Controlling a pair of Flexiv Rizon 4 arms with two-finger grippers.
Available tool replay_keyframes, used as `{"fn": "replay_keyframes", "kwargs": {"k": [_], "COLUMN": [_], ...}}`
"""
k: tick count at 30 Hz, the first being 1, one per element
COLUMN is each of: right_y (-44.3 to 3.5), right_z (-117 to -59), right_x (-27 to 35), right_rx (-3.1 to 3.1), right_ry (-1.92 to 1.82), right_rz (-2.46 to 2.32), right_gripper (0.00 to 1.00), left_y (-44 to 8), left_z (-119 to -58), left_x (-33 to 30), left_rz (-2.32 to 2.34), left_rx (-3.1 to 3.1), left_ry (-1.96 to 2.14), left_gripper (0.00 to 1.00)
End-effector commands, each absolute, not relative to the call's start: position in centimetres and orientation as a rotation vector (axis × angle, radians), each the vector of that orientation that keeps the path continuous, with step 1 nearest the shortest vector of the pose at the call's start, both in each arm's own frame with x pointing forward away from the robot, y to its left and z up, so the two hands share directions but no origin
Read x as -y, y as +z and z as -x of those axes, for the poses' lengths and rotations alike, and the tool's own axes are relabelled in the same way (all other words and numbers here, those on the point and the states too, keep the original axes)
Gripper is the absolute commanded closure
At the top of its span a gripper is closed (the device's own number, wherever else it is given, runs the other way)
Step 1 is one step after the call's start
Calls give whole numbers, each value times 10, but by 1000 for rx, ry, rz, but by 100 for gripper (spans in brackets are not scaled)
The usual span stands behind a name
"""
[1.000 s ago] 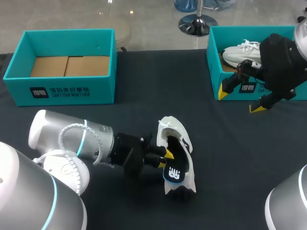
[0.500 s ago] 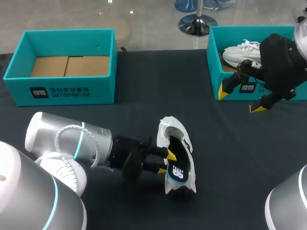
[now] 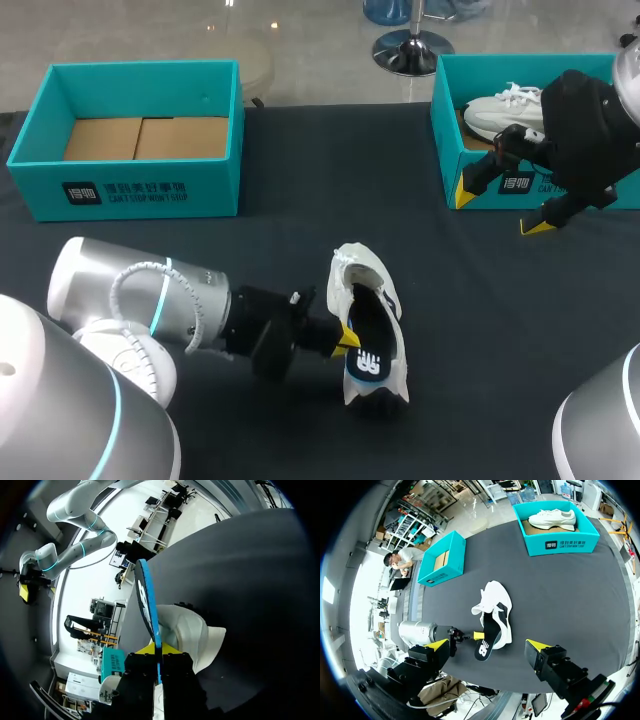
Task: Take the shoe out of the shoebox, open the shoe tongue, remove and reinsert the insole, then place the shoe into the shoebox
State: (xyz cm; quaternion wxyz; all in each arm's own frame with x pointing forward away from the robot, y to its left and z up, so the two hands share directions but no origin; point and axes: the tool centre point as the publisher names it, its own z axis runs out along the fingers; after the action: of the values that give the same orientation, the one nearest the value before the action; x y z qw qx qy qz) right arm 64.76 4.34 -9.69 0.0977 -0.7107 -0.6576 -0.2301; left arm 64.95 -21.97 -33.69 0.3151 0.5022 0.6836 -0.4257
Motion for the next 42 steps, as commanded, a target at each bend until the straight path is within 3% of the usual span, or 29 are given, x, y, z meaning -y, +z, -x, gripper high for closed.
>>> {"fn": "replay_keyframes", "kwargs": {"k": [1, 17, 20, 23, 25, 35, 38, 42], "right_y": [-97, -97, -97, -97, -97, -97, -97, -97], "right_z": [-651, -651, -651, -651, -651, -651, -651, -651], "right_x": [-45, -45, -45, -45, -45, -45, -45, -45], "right_rx": [1947, 1947, 1947, 1947, 1947, 1947, 1947, 1947], "right_ry": [-671, -671, -671, -671, -671, -671, -671, -671], "right_rz": [2102, 2102, 2102, 2102, 2102, 2102, 2102, 2102], "right_gripper": [0, 0, 0, 0, 0, 0, 0, 0], "left_y": [-339, -353, -350, -348, -347, -337, -336, -334], "left_z": [-653, -680, -675, -669, -666, -654, -652, -650], "left_x": [222, 222, 222, 221, 219, 213, 212, 214], "left_rz": [-1343, -1319, -1319, -1321, -1320, -1318, -1316, -1318], "left_rx": [-1798, -1834, -1824, -1819, -1817, -1800, -1797, -1791], "left_ry": [-1088, -981, -988, -995, -998, -1018, -1024, -1026], "left_gripper": [100, 100, 86, 63, 57, 61, 70, 91]}}
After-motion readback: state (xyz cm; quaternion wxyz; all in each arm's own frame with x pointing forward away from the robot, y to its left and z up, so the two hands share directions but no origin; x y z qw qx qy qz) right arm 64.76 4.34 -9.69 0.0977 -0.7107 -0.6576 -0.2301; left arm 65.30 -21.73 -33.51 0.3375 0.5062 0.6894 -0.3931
